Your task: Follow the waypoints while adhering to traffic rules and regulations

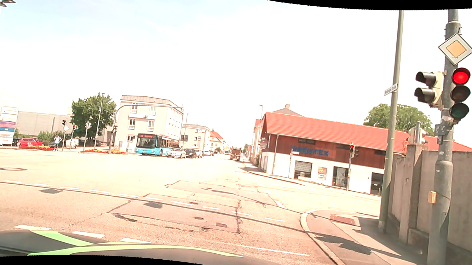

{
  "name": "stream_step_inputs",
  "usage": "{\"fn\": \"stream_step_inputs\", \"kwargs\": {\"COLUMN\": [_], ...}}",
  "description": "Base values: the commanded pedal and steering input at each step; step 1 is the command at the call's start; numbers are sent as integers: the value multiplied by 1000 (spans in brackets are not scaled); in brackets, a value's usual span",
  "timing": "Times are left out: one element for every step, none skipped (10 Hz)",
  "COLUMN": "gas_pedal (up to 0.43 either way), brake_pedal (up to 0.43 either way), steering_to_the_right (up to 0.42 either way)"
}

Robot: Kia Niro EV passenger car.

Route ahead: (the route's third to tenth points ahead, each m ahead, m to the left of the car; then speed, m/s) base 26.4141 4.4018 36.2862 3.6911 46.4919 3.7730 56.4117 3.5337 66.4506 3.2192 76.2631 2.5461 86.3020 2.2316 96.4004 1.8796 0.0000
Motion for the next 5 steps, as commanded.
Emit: {"fn": "stream_step_inputs", "kwargs": {"gas_pedal": [0,0,0,0,0], "brake_pedal": [250,250,250,250,250], "steering_to_the_right": [3,3,3,3,3]}}
